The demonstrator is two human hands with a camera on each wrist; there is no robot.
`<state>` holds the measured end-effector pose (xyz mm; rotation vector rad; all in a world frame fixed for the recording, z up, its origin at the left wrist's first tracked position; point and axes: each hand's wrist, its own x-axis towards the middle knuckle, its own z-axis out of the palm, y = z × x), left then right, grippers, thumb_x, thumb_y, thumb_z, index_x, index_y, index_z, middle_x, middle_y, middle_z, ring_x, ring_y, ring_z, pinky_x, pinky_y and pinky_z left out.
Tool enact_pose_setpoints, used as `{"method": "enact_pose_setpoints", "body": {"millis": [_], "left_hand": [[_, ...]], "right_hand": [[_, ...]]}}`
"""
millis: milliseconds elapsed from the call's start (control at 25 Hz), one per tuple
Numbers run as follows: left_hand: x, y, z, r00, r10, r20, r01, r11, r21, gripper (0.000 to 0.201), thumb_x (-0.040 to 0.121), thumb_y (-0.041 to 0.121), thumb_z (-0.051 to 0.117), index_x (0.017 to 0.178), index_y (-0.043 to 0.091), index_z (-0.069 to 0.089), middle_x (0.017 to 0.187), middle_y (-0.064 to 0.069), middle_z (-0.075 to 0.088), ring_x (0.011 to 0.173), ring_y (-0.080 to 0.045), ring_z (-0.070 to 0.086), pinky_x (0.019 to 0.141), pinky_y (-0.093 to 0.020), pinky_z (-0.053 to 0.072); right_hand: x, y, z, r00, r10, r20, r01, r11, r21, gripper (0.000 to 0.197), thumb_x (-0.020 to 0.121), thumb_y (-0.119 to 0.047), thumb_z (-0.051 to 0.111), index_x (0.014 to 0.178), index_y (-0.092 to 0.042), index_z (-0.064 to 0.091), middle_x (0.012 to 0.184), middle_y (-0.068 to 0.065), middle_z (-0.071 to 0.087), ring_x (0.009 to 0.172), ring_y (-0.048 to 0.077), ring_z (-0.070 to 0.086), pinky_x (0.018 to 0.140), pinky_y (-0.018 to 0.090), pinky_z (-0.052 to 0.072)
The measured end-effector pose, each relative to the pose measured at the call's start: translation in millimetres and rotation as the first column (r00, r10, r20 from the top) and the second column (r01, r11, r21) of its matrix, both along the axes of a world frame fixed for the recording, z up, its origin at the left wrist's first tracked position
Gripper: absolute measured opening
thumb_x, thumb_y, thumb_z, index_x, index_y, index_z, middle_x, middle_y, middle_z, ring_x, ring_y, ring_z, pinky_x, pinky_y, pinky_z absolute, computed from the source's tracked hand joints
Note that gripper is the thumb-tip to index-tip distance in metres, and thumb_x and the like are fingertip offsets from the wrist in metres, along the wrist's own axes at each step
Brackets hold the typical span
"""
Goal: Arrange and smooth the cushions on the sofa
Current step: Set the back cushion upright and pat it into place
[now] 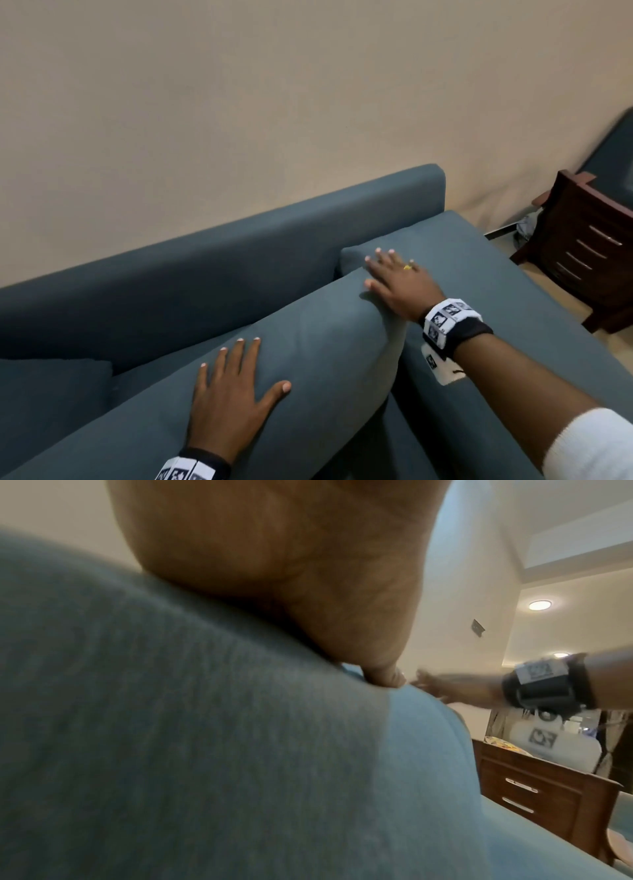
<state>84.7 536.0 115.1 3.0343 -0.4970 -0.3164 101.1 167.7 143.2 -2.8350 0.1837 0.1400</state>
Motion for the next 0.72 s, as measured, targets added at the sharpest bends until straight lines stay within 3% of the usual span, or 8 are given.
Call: {"method": "enact_pose_setpoints", "body": {"millis": [80, 120, 240, 280, 400, 560, 680, 720], "left_hand": [[-5.3, 8.3, -3.9, 1.0, 0.01, 0.021, -0.01, 1.0, -0.029, 0.108, 0.069, 0.097, -0.006, 0.159, 0.039, 0.011, 0.167, 0.009, 0.02, 0.154, -0.019, 0.017, 0.123, -0.048, 0.015], [-7.1, 11.4, -5.1, 1.0, 0.011, 0.02, -0.01, 0.999, -0.033, 0.106, 0.071, 0.097, -0.003, 0.159, 0.04, 0.014, 0.166, 0.01, 0.021, 0.154, -0.019, 0.018, 0.123, -0.047, 0.015], [-12.5, 16.0, -4.9, 0.999, -0.038, 0.024, 0.038, 0.999, -0.026, 0.103, 0.073, 0.096, 0.001, 0.158, 0.04, 0.021, 0.166, 0.01, 0.024, 0.153, -0.018, 0.02, 0.123, -0.048, 0.016], [-11.5, 18.2, -5.2, 0.998, -0.06, 0.033, 0.061, 0.998, -0.018, 0.101, 0.075, 0.096, 0.002, 0.157, 0.042, 0.024, 0.166, 0.01, 0.023, 0.154, -0.018, 0.018, 0.123, -0.051, 0.015], [1.6, 37.5, -2.7, 0.999, -0.007, 0.049, 0.007, 1.0, 0.003, 0.091, 0.075, 0.096, 0.006, 0.154, 0.052, 0.019, 0.169, 0.009, 0.011, 0.156, -0.02, 0.004, 0.12, -0.061, 0.007], [0.2, 55.7, 0.3, 0.999, 0.015, -0.036, -0.015, 1.0, 0.019, 0.104, 0.062, 0.1, -0.009, 0.154, 0.055, 0.005, 0.166, 0.003, 0.02, 0.154, -0.02, 0.016, 0.12, -0.056, 0.019], [-8.0, 51.8, 0.3, 1.0, 0.005, -0.029, -0.003, 0.999, 0.041, 0.102, 0.063, 0.098, -0.008, 0.154, 0.053, -0.001, 0.166, 0.003, 0.02, 0.153, -0.02, 0.018, 0.12, -0.054, 0.018], [-10.5, 51.9, 0.7, 1.0, 0.0, -0.021, 0.001, 0.999, 0.05, 0.1, 0.064, 0.097, -0.007, 0.154, 0.053, -0.005, 0.166, 0.003, 0.019, 0.153, -0.02, 0.017, 0.12, -0.053, 0.017]], "right_hand": [[4.5, -0.4, 28.9, 0.967, -0.162, 0.196, 0.135, 0.98, 0.148, 0.082, 0.091, -0.078, 0.009, 0.157, -0.034, 0.031, 0.168, -0.009, 0.017, 0.157, 0.016, 0.009, 0.122, 0.045, 0.016], [2.2, 6.7, 36.9, 0.97, -0.15, 0.191, 0.127, 0.984, 0.127, 0.075, 0.094, -0.073, 0.014, 0.155, -0.033, 0.036, 0.167, -0.009, 0.021, 0.156, 0.016, 0.011, 0.122, 0.044, 0.016], [-13.3, 31.4, -7.1, 0.996, 0.088, -0.023, -0.091, 0.984, -0.156, 0.108, 0.075, -0.083, -0.025, 0.158, -0.036, 0.025, 0.17, -0.006, 0.014, 0.157, 0.018, 0.006, 0.121, 0.061, 0.007], [-16.2, 35.9, -6.3, 0.999, 0.036, -0.025, -0.038, 0.992, -0.123, 0.106, 0.076, -0.082, -0.026, 0.158, -0.038, 0.023, 0.17, -0.006, 0.014, 0.157, 0.019, 0.006, 0.121, 0.063, 0.002], [-8.4, 38.8, 20.6, 0.983, -0.126, 0.132, 0.118, 0.991, 0.064, 0.077, 0.093, -0.075, 0.002, 0.157, -0.041, 0.028, 0.166, -0.013, 0.017, 0.157, 0.019, 0.007, 0.123, 0.056, 0.004], [-14.7, 66.1, -13.3, 0.992, 0.124, -0.021, -0.126, 0.983, -0.13, 0.122, 0.062, -0.086, -0.035, 0.162, -0.032, 0.01, 0.171, -0.002, 0.007, 0.157, 0.02, -0.001, 0.122, 0.06, 0.002], [-15.0, 73.0, 14.3, 0.987, -0.007, 0.163, -0.005, 0.997, 0.074, 0.087, 0.09, -0.079, 0.0, 0.16, -0.033, 0.02, 0.168, -0.01, 0.014, 0.157, 0.013, 0.006, 0.125, 0.049, 0.004], [-17.7, 78.1, 18.3, 0.988, -0.004, 0.152, -0.003, 0.999, 0.044, 0.082, 0.092, -0.077, 0.004, 0.159, -0.035, 0.024, 0.168, -0.011, 0.016, 0.157, 0.014, 0.008, 0.125, 0.05, 0.004]]}}
